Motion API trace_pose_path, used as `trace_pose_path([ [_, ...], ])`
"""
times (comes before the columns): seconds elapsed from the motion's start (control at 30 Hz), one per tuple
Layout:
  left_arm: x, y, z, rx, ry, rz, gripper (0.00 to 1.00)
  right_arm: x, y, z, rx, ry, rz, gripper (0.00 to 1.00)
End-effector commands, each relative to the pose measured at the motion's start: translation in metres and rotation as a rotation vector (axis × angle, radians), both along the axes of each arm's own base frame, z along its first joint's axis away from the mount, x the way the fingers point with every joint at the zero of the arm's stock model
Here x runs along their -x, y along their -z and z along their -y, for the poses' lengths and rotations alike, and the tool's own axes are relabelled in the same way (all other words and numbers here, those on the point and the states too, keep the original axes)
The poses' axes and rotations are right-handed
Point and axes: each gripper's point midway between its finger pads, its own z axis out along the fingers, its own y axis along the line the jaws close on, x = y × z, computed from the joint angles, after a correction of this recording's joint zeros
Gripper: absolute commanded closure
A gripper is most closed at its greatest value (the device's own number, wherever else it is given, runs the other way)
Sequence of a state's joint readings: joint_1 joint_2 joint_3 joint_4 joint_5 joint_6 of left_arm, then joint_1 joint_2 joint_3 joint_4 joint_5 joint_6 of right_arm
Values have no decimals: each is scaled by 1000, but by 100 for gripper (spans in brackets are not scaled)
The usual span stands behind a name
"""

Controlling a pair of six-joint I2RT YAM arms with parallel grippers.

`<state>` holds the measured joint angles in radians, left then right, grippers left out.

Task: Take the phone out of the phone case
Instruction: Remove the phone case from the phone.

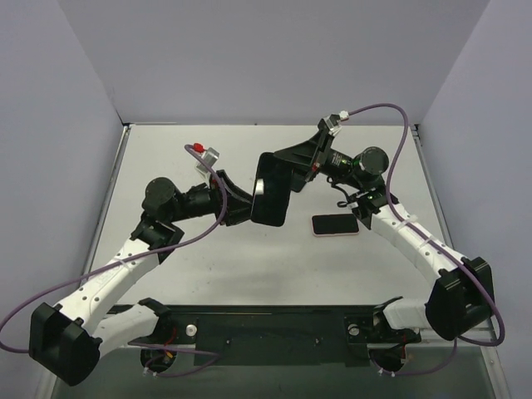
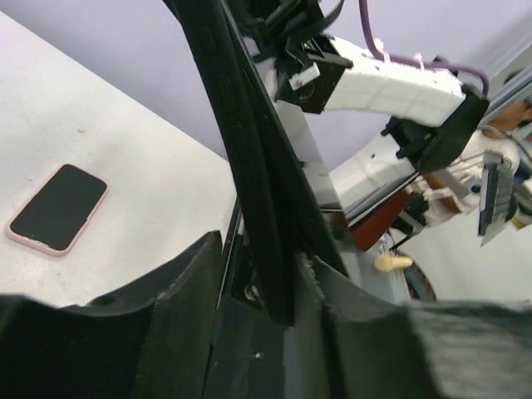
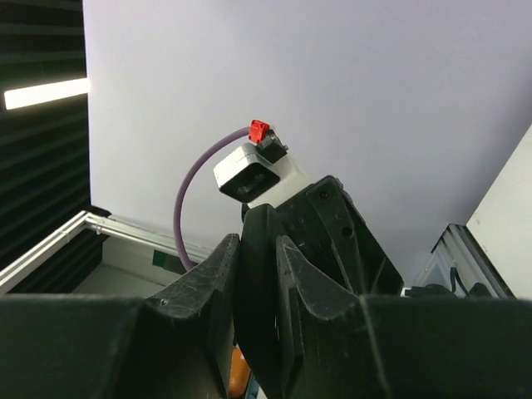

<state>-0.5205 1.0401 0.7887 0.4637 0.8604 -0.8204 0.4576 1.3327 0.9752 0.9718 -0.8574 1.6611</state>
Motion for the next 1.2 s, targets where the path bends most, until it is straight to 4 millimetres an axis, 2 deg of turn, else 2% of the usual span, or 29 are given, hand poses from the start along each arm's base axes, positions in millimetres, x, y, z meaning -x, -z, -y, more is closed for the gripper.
trace_pose_path([
  [0.0, -2, -30, -6, 51, -44, 37, 28, 2, -29, 12, -1, 80, 71, 100],
  [0.03, -2, -29, -7, 45, -50, 26, 23, -4, -28, 16, 12, 110, 66, 100],
  [0.13, -1, -27, -16, 25, -88, -5, 20, -17, -26, 32, 36, 192, 95, 100],
  [0.2, -10, -23, -25, -1, -164, -43, 19, -22, -24, 40, 52, 235, 111, 100],
  [0.27, -14, -22, -34, -15, -220, -72, 19, -29, -18, 48, 69, 270, 101, 100],
  [0.33, -27, -15, -45, -42, -320, -119, 19, -33, -21, 55, 49, 295, 106, 100],
  [0.43, -35, -6, -57, -70, -393, -153, 22, -35, -25, 63, 34, 319, 114, 100],
  [0.53, -32, -17, -64, -18, -395, -174, 21, -38, -21, 70, 70, 351, 120, 100],
  [0.6, -22, -36, -60, 63, -303, -193, 20, -38, -22, 71, 83, 355, 137, 100],
  [0.63, -17, -56, -58, 136, -256, -141, 18, -38, -22, 71, 90, 357, 143, 100],
  [0.67, -10, -61, -53, 171, -182, -210, 18, -38, -21, 71, 95, 357, 141, 100],
  [0.7, -5, -75, -52, 225, -142, -182, 18, -38, -21, 71, 97, 358, 144, 100],
  [0.73, -5, -76, -49, 246, -93, -263, 18, -39, -21, 72, 95, 366, 146, 100],
  [0.77, 2, -85, -47, 278, -55, -228, 18, -39, -22, 72, 91, 365, 142, 100],
  [0.8, -3, -81, -44, 277, -32, -291, 18, -40, -22, 72, 87, 368, 143, 100],
  [0.93, -2, -75, -30, 281, 29, -351, 22, -40, -30, 72, 53, 370, 151, 100],
  [1.03, 4, -68, -18, 267, 88, -368, 23, -41, -29, 73, 56, 370, 151, 100],
  [1.17, 9, -68, -5, 270, 130, -369, 25, -40, -29, 72, 59, 367, 156, 100],
])
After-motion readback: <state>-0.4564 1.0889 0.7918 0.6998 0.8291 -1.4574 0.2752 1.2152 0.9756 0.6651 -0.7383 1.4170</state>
